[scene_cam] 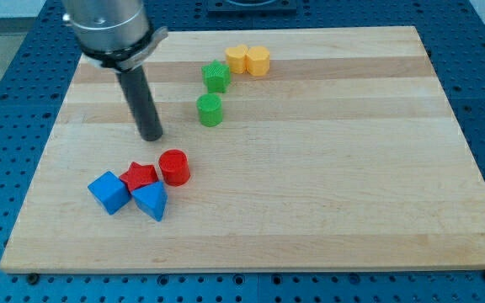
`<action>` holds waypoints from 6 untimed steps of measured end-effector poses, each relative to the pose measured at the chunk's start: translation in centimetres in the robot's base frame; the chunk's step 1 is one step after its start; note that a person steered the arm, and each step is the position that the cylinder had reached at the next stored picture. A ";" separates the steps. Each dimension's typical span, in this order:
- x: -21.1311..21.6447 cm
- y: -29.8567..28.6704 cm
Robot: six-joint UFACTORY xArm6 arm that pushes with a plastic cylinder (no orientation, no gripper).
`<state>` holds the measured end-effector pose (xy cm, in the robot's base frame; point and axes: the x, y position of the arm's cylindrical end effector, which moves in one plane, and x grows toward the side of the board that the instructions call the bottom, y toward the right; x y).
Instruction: Move the red circle into the triangle
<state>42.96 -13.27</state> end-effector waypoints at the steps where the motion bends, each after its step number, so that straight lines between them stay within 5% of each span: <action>1: 0.0 2.0; 4: 5.7 2.0; 6: 5.1 2.9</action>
